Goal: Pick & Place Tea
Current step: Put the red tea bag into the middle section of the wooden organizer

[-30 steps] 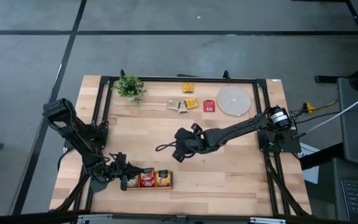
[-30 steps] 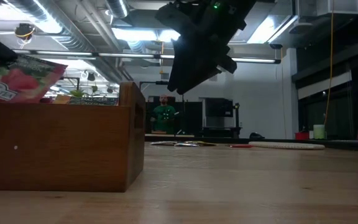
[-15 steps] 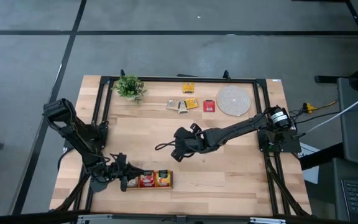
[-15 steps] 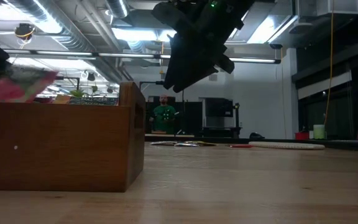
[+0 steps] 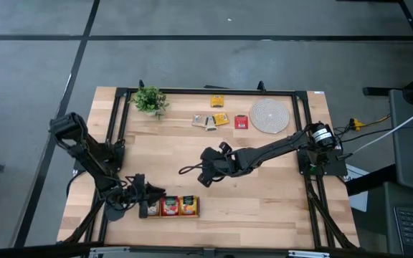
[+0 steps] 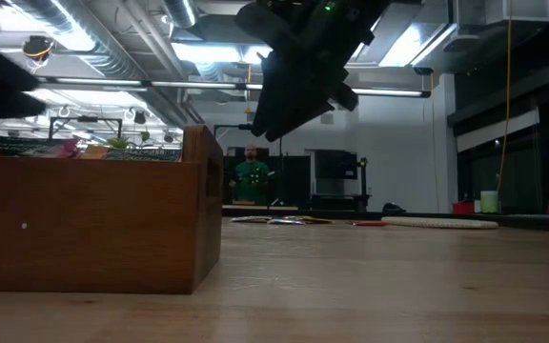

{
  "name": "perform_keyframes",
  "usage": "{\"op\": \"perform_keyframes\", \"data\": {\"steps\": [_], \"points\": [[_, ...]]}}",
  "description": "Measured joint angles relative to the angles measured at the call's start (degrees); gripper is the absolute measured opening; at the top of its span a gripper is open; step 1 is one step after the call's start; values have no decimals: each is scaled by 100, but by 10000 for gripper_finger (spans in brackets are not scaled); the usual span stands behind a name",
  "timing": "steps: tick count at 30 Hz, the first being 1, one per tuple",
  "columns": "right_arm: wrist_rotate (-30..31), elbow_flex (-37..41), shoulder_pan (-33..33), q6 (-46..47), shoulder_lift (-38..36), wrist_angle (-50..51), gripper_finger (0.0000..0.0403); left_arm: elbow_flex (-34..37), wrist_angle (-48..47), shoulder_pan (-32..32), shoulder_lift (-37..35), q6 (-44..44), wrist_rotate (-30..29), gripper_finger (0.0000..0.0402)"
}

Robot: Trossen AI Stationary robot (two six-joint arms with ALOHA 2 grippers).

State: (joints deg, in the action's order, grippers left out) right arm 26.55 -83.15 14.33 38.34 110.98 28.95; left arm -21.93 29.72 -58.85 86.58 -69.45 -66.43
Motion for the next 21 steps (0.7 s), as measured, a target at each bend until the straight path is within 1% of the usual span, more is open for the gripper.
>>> {"op": "perform_keyframes", "data": {"steps": [2, 3, 6, 8, 10, 13, 16, 18, 21], "points": [[90, 0, 0, -148, 0, 3, 120, 1, -100, 233, -122, 14, 47, 88], [185, 0, 0, -204, 0, 7, 120, 0, -205, 409, -206, 16, 255, 88], [573, 0, -14, -299, 2, 9, 120, 2, -657, 1112, -474, 250, 1322, 88], [875, 2, -56, -279, 2, 29, 120, 2, -748, 1657, -634, 720, 1866, 88], [1018, 2, -143, -275, 2, 74, 120, 2, -756, 2236, -790, 1402, 2249, 88], [1053, 1, -347, -309, 2, 331, 120, 2, -735, 3189, -1094, 2522, 2844, 88], [1047, 77, -604, -558, 2, 701, 120, 2, -707, 4133, -1354, 3345, 3507, 88], [1043, 193, -798, -705, 4, 892, 120, 2, -724, 4710, -1472, 3660, 3868, 88], [834, 361, -1125, -734, 8, 1134, 120, 1, -694, 5402, -1493, 3815, 4486, 88]]}}
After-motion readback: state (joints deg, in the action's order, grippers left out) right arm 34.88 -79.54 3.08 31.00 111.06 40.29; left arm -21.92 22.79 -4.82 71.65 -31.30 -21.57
